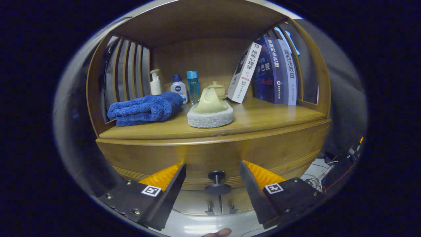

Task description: Pull open the drawer, take out the items inside it, and place them on the countertop above the cabinet.

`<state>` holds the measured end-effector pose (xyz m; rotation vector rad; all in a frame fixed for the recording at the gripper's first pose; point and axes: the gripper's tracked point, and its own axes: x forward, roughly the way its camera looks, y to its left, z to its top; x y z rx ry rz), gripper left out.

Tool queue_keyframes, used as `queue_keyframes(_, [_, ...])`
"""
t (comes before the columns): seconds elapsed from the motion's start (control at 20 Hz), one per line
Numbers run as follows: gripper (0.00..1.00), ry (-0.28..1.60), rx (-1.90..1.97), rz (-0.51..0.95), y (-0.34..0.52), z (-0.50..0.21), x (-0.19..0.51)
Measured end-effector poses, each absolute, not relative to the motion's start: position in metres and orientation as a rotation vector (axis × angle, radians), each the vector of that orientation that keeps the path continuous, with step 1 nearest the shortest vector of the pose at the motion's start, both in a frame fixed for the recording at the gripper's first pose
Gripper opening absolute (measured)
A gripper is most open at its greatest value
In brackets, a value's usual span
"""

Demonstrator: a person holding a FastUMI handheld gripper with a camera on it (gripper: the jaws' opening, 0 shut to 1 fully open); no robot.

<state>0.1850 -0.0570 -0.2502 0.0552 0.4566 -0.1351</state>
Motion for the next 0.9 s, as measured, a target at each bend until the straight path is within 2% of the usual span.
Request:
queue_keyframes(0.45, [0.98, 0.415, 0.106, -0.140, -0.046, -0.228, 0.175])
queue_keyframes(0.9, [0.98, 0.283, 0.058, -0.075, -0.037, -0.136, 0.138])
